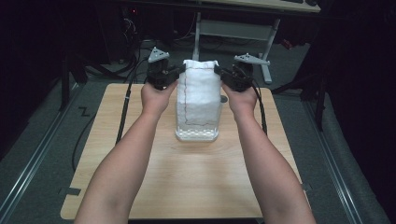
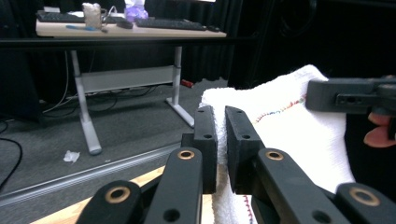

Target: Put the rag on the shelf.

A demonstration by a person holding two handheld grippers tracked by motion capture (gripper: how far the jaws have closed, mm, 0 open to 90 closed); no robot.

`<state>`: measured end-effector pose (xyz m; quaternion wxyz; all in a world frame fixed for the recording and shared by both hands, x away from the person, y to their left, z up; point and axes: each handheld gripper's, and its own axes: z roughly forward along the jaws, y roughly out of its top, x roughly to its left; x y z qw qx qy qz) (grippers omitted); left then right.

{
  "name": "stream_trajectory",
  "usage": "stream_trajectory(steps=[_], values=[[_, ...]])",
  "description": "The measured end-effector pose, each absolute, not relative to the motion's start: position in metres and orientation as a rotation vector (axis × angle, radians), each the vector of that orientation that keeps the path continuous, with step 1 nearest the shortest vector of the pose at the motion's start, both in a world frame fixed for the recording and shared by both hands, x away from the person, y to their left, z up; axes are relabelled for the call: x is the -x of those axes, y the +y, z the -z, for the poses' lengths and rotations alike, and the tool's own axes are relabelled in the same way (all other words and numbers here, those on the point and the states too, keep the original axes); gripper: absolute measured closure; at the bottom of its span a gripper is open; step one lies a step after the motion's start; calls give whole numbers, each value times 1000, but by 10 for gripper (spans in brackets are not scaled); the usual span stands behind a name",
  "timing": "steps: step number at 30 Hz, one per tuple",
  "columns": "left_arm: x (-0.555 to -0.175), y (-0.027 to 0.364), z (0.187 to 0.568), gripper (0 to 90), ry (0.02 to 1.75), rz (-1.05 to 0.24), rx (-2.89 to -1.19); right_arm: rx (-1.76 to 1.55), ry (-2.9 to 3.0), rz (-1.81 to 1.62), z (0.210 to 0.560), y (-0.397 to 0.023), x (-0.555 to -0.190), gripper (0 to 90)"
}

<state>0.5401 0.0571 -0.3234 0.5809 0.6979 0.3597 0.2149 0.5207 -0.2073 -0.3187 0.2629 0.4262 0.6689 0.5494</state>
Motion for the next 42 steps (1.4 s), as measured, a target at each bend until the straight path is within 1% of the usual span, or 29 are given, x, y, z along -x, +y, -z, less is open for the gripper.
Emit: stream_trajectory(steps=[6,13,17,18,19,20,21,22,30,35,42], values=[[-553,54,342,837,885,-493,-1697,-1173,1844,-1396,331,-202,-534,854],[-562,54,363,826,962,-409,-1716,-1196,1892,-1292,344,-197,-543,847],[-562,52,366,819,963,-425,-1742,-1209,1893,-1268,348,-195,-543,847],[-562,52,366,804,966,-418,-1739,-1209,1895,-1266,349,-196,-544,844],[-563,53,366,767,970,-409,-1731,-1217,1896,-1263,350,-196,-544,827],[-563,54,366,710,975,-399,-1723,-1225,1897,-1264,351,-196,-545,791],[-562,56,366,673,971,-385,-1711,-1222,1900,-1275,352,-197,-545,767],[-561,57,365,654,970,-386,-1703,-1222,1907,-1286,353,-197,-544,761],[-550,66,362,598,967,-392,-1680,-1184,1941,-1249,354,-195,-535,739],[-545,69,361,600,970,-396,-1680,-1193,1929,-1255,354,-197,-530,732],[-533,69,360,550,937,-430,-1714,-1156,1954,-1222,361,-198,-520,682]])
